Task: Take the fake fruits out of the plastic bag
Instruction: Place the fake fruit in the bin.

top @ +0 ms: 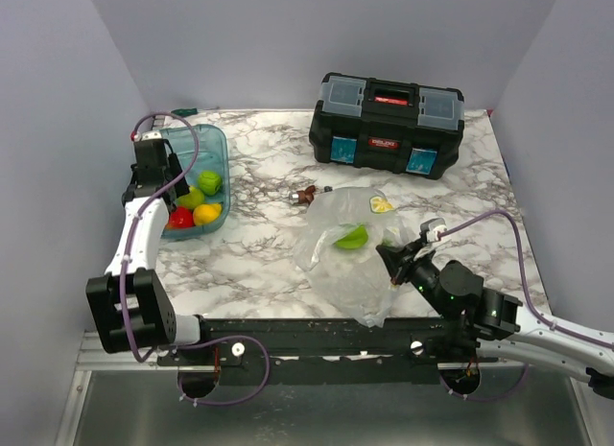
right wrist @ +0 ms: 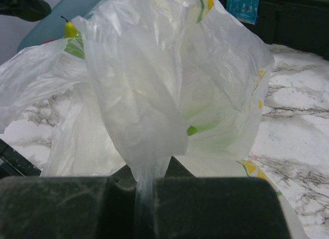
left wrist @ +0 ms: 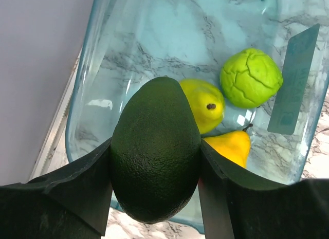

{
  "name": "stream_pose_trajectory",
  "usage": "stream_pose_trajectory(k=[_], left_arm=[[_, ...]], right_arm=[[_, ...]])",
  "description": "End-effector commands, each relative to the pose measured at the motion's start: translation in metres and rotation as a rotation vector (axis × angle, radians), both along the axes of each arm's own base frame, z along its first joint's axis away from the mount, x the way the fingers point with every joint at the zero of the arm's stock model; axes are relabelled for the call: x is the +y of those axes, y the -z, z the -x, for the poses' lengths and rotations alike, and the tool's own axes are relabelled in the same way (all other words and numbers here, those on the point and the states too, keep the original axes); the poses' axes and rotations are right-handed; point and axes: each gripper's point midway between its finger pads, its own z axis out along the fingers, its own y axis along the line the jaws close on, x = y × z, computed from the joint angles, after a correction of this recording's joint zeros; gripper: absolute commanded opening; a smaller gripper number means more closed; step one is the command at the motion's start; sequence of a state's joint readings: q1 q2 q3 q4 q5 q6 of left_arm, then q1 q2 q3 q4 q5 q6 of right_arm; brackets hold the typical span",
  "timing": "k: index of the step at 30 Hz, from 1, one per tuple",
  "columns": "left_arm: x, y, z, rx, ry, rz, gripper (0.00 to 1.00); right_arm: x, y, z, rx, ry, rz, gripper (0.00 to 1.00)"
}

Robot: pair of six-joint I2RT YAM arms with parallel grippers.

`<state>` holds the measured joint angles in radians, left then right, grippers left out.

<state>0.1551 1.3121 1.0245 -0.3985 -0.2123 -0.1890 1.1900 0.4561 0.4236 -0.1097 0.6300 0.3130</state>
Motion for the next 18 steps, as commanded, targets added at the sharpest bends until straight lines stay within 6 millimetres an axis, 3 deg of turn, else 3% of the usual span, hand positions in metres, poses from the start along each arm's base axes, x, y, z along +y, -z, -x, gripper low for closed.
stream_pose_trajectory(k=[1, 9, 18], left_arm=[[0.002, 0.01, -0.018, 0.09, 0.062, 0.005, 0.0], [0.028, 0.048, -0.032, 0.289, -0.029, 0.051, 0.0], [0.039, 0.081, -0.037, 0.484, -0.029, 0.077, 0.0]], right_arm=[[0.003, -0.004, 0.003, -0.015, -0.029, -0.027, 0.01], [0.006, -0.005, 0.005, -0.015, -0.045, -0.025, 0.01], [0.007, -0.004, 0.004, -0.015, -0.046, -0.015, 0.01]])
